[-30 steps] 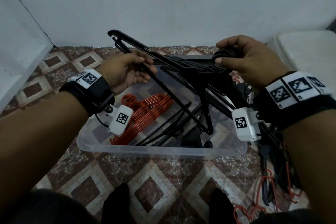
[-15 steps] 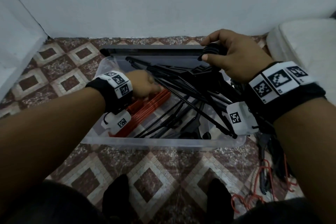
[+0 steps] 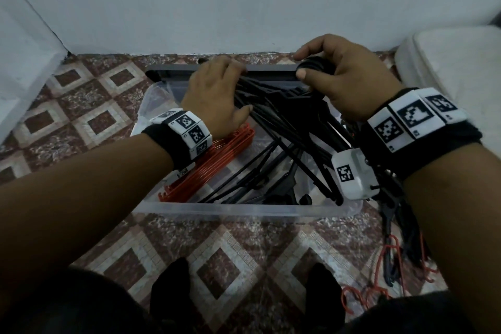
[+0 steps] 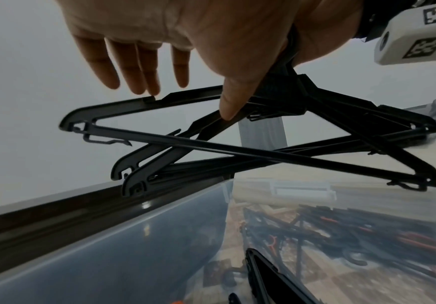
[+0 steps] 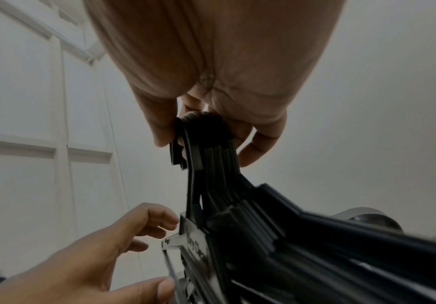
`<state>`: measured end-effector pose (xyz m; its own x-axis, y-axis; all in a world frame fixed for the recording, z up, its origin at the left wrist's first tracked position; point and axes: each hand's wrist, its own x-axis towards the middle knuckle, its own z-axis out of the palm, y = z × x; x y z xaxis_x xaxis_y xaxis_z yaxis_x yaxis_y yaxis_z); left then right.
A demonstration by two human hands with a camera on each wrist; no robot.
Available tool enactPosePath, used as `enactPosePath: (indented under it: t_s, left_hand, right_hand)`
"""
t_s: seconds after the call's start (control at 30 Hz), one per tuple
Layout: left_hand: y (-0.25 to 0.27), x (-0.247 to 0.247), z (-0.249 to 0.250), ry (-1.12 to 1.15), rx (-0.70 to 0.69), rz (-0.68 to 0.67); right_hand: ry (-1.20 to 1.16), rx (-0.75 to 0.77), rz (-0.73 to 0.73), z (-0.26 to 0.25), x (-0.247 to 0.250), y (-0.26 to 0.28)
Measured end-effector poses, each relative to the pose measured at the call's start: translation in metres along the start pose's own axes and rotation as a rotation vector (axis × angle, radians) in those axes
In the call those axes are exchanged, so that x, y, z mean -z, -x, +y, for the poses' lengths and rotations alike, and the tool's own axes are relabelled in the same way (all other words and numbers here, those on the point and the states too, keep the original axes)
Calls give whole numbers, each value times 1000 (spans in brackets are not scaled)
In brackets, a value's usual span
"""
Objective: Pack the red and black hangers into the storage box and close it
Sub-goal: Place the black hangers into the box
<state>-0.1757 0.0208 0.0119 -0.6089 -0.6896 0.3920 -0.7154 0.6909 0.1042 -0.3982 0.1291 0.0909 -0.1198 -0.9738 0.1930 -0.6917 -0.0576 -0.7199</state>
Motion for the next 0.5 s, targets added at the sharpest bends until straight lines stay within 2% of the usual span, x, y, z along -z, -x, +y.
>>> enactPosePath:
  t_s: [0.07, 0.13, 0.2, 0.27, 0.4, 0.5]
  left_hand:
    - [-5, 2, -1, -48, -12, -25]
    - [-8, 3, -3, -93, 1, -122]
    - [-9, 4, -3, -69, 32, -220]
    - [-7, 3, -4, -42, 32, -265]
    - [-7, 4, -3, -68, -22, -259]
    - [-14, 11, -7, -150, -44, -204]
  right_hand:
    - [-51, 18, 9, -3, 0, -1]
    - [-85, 28, 3, -4, 0, -1]
    - [-93, 28, -15, -5, -2, -1]
    - [-93, 31, -26, -5, -2, -1]
    - [-101, 38, -15, -6, 0, -1]
    - [-100, 24, -29, -4, 4, -2]
